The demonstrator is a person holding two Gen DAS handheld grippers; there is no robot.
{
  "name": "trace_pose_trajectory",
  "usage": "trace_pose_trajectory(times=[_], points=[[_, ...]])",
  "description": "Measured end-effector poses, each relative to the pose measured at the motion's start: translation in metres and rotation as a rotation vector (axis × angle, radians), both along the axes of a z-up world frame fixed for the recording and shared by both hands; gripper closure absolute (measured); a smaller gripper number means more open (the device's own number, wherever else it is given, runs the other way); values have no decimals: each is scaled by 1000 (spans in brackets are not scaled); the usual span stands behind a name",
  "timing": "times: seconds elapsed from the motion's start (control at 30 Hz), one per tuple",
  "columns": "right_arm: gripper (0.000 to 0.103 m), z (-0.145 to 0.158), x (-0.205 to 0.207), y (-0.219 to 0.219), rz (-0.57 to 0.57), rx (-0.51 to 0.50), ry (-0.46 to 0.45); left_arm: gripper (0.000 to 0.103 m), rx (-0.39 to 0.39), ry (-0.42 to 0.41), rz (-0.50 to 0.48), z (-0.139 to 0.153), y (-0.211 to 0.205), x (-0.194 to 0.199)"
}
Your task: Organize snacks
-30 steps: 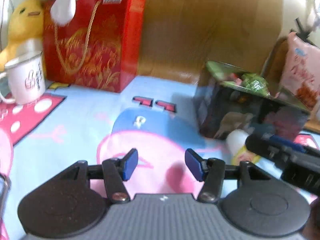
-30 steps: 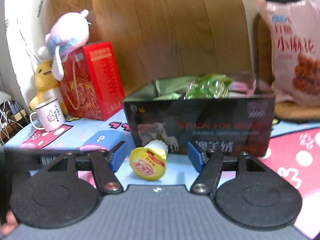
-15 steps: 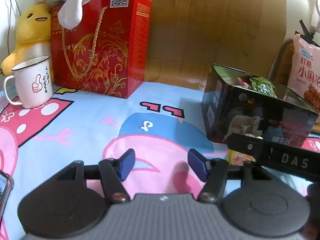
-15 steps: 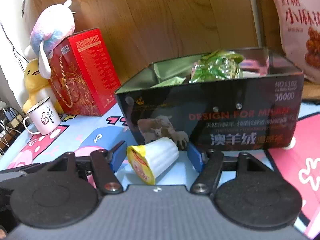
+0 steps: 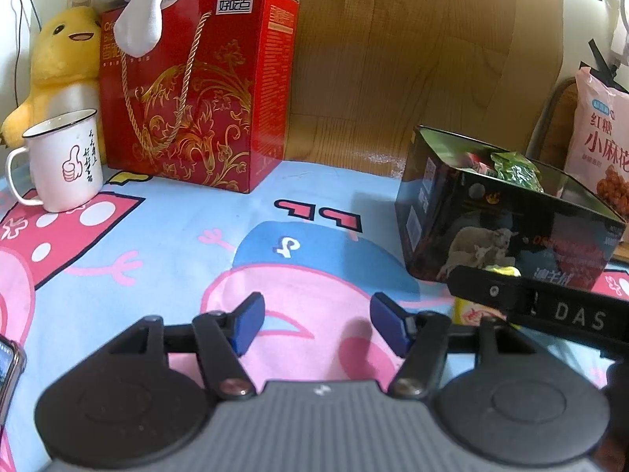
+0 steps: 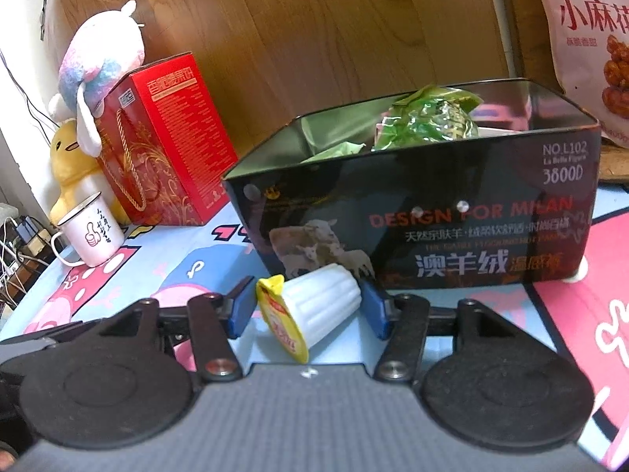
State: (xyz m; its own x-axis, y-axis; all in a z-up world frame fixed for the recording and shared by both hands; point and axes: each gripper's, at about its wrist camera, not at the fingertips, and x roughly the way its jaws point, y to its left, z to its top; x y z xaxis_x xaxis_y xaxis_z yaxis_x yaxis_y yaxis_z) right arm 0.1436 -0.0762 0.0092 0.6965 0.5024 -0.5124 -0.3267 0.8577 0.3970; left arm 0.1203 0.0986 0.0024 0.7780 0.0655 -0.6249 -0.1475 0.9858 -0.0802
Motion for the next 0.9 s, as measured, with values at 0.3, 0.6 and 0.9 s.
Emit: trace_pose_trajectory(times=[0.3, 0.6, 0.9], points=[[44, 0, 0, 1, -11, -14, -4, 42, -9, -3, 10, 0, 1, -1], [44, 0, -2, 2, 3, -46, -17, 42, 8, 0, 8, 0, -1, -1], [44, 0, -6, -6, 3, -50, -22, 42, 46, 10, 1, 0, -4, 0]])
